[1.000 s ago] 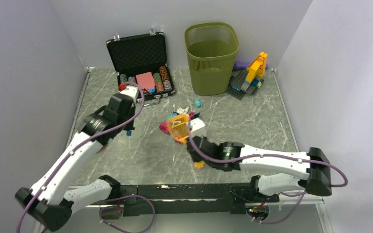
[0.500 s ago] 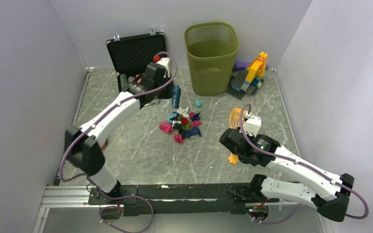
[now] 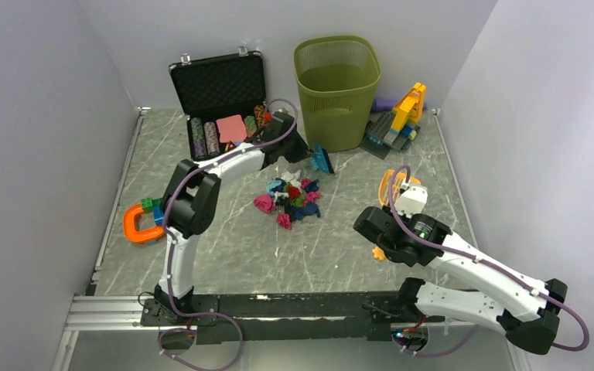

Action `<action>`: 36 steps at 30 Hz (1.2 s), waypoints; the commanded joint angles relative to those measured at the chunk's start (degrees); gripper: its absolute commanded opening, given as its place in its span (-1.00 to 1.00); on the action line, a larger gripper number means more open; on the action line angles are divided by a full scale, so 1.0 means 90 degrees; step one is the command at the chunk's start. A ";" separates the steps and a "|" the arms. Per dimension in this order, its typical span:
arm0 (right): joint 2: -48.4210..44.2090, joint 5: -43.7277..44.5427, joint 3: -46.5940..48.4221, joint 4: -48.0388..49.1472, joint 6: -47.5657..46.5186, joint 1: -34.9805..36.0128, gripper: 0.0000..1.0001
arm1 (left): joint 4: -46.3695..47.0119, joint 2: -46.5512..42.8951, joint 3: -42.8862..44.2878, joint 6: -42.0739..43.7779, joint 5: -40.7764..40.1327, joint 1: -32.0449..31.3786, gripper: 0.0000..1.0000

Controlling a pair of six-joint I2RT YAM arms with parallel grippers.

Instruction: Sweep away the paper scraps from the table

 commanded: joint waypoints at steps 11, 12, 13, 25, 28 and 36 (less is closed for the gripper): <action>0.0233 -0.0001 0.0471 -0.0596 0.0254 -0.0039 -1.00 | -0.3634 -0.0185 0.0606 -0.1675 -0.1861 -0.0086 -1.00; 0.0245 -0.0049 0.0480 -0.0618 0.0289 -0.0041 -1.00 | -0.3859 -0.0407 0.0336 -0.1650 -0.1970 -0.0083 -1.00; 0.0231 -0.0096 0.0478 -0.0598 0.0293 -0.0039 -1.00 | -0.4067 -0.0663 0.0058 -0.1681 -0.2111 -0.0085 -1.00; 0.0396 -0.0516 0.0297 -0.0110 -0.0155 -0.0039 -1.00 | -0.3127 -0.3952 -0.2233 0.0221 -0.3015 -0.0081 -1.00; 0.0458 -0.0492 0.0400 -0.0120 -0.0210 -0.0038 -1.00 | -0.2732 -0.3984 -0.2118 0.0667 -0.2796 -0.0084 -1.00; 0.0070 -0.0709 0.0311 0.0403 -0.0774 -0.0036 -1.00 | -0.0883 -0.2729 -0.1407 0.1533 -0.0759 -0.0477 -1.00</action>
